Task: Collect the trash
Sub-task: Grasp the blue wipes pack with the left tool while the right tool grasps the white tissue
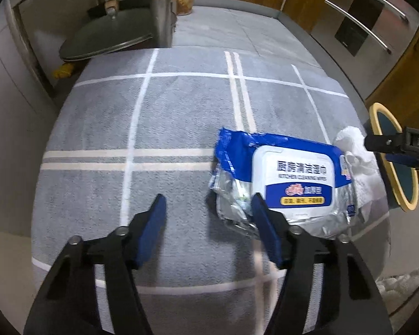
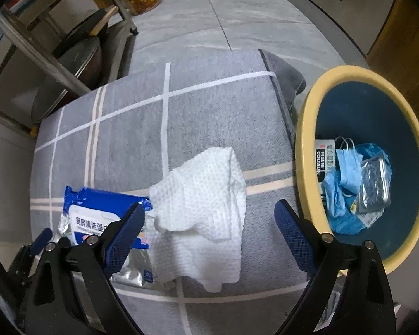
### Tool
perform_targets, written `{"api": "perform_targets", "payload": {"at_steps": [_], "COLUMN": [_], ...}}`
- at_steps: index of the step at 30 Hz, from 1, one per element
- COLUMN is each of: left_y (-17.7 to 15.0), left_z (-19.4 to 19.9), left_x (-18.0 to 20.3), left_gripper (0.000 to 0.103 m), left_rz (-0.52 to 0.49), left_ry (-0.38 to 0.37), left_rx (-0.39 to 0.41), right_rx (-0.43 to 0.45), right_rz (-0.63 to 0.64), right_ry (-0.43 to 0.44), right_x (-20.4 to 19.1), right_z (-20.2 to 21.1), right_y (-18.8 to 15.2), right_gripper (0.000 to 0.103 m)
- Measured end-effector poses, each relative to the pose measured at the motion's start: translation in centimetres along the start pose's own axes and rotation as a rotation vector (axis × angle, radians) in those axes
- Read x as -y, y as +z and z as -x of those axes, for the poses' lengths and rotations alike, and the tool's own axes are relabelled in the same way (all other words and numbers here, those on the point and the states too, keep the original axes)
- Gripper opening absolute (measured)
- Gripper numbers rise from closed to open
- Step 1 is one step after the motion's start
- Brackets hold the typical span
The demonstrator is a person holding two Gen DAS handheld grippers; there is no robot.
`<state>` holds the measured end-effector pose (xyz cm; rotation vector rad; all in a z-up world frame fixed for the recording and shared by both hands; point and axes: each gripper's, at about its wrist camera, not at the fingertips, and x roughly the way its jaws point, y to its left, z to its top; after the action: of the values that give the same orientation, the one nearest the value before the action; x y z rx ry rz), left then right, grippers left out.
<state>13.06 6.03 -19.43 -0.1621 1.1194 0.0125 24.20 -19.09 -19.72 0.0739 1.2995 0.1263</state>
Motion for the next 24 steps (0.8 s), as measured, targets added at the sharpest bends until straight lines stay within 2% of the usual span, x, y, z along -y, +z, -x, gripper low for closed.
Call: {"api": "perform_targets", "payload": {"at_steps": [3,5,10,18,20,22,24], "left_y": [0.0,-0.1,-0.1,-0.4,-0.3,-0.5,-0.5], "left_z": [-0.1,-0.2,-0.3,-1.1,-1.2,-1.6,-1.7], "left_x": [0.3,0.5,0.1,0.6,-0.1,-1.2,-1.4], "left_gripper": [0.044,0.038,0.038,0.038,0.038,0.038,0.035], "left_rz": [-0.002,-0.003,0.033,0.037,0.086,0.176,0.191], "left_ry": [-0.043,-0.059,-0.077,-0.114,-0.147,-0.204,-0.22], "left_rx": [-0.009,-0.011,-0.02,-0.048,-0.053,-0.071,-0.076], "right_rx": [-0.024,-0.039,-0.067,-0.109,-0.112,-0.119,-0.123], "right_rz": [0.021,0.037,0.056,0.071,0.075,0.085,0.099], "right_ry": [-0.003,-0.018,-0.031,-0.034,-0.036,-0.04,-0.044], "right_x": [-0.4,-0.6,-0.8,-0.8,-0.8,-0.9,-1.0], "right_z": [-0.5,-0.9,-1.4,-2.3,-2.4,-2.5,-2.6], "right_y": [-0.2,-0.4,-0.4,-0.5,-0.6,-0.6,-0.7], "right_gripper": [0.084,0.071,0.059,0.046,0.038,0.034,0.031]}}
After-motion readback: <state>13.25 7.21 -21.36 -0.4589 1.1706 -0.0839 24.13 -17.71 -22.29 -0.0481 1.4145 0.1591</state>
